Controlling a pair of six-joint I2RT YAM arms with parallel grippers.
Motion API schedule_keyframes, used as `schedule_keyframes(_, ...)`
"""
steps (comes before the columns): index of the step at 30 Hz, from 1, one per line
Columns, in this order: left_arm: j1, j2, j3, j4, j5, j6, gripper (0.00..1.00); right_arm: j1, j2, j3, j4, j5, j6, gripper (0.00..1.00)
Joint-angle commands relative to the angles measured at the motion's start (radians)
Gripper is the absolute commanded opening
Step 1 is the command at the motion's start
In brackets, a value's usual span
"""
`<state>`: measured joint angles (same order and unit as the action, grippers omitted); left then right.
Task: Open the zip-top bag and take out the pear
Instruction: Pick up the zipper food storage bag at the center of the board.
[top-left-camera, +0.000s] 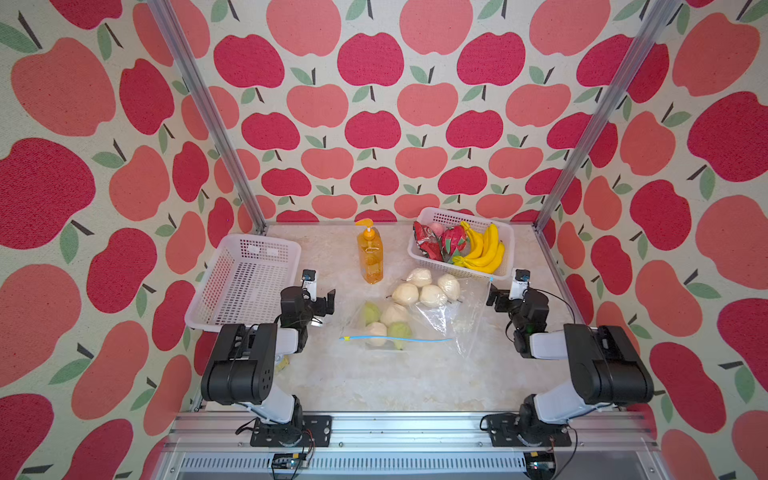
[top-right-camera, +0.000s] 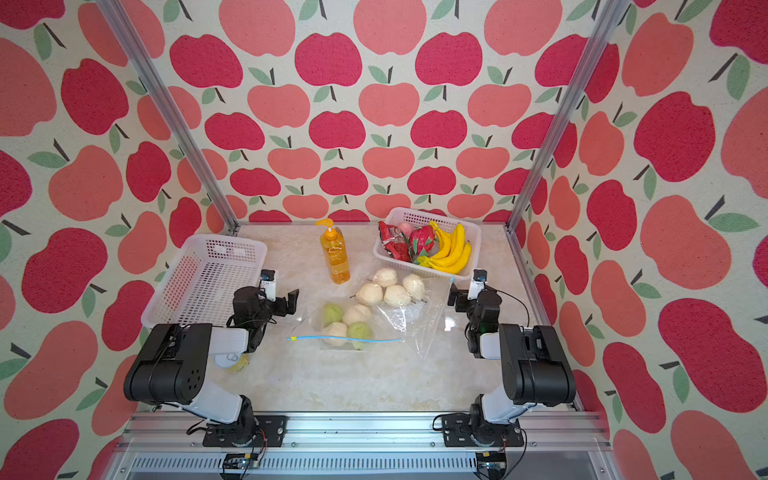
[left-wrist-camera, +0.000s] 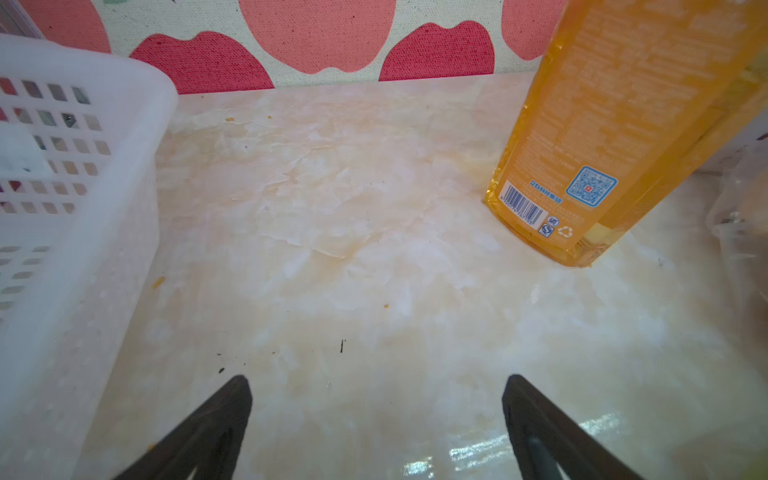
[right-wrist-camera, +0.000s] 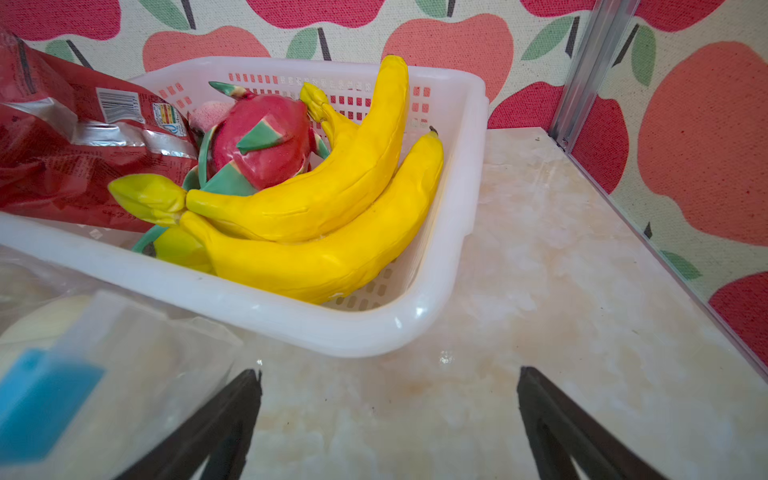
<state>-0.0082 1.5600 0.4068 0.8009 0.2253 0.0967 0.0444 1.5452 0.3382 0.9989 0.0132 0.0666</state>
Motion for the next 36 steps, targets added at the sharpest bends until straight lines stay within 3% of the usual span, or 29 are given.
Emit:
schedule_keyframes(1, 0.010, 0.005, 0.021, -0.002, -0.023, 0.011, 0.98, -0.005, 0.008, -0.001, -0.012, -0.011, -0.010, 0.99)
schedule_keyframes(13, 0.028, 0.006, 0.023, -0.006, 0.011, -0.002, 0.98, -0.012, 0.006, 0.002, -0.017, -0.023, -0.008, 0.99)
schedule_keyframes(15, 0.019, -0.010, 0.018, -0.001, -0.038, -0.010, 0.88, -0.013, -0.014, 0.019, -0.048, -0.002, 0.003, 0.96)
schedule_keyframes(16, 0.008, -0.049, 0.014, -0.017, -0.065, -0.006, 0.88, -0.010, -0.056, 0.040, -0.119, 0.011, 0.002, 0.95)
schedule_keyframes(19, -0.042, -0.241, 0.058, -0.236, -0.203, 0.010, 0.91, -0.013, -0.246, 0.227, -0.602, 0.024, 0.019, 0.91)
schedule_keyframes(21, -0.068, -0.375, 0.125, -0.460, -0.276, -0.012, 0.92, -0.012, -0.344, 0.336, -0.853, -0.002, 0.067, 0.86)
schedule_keyframes(23, -0.069, -0.489, 0.211, -0.687, -0.303, -0.098, 0.94, -0.008, -0.437, 0.376, -0.987, -0.065, 0.130, 0.84)
schedule_keyframes(27, -0.088, -0.643, 0.375, -1.006, -0.179, -0.211, 0.94, 0.029, -0.609, 0.441, -1.232, -0.182, 0.215, 0.83)
schedule_keyframes(31, -0.127, -0.703, 0.488, -1.188, -0.042, -0.173, 0.93, 0.086, -0.675, 0.541, -1.460, -0.269, 0.212, 0.81)
schedule_keyframes(36, -0.156, -0.738, 0.584, -1.317, 0.329, -0.018, 0.93, 0.166, -0.719, 0.592, -1.594, -0.448, 0.219, 0.79)
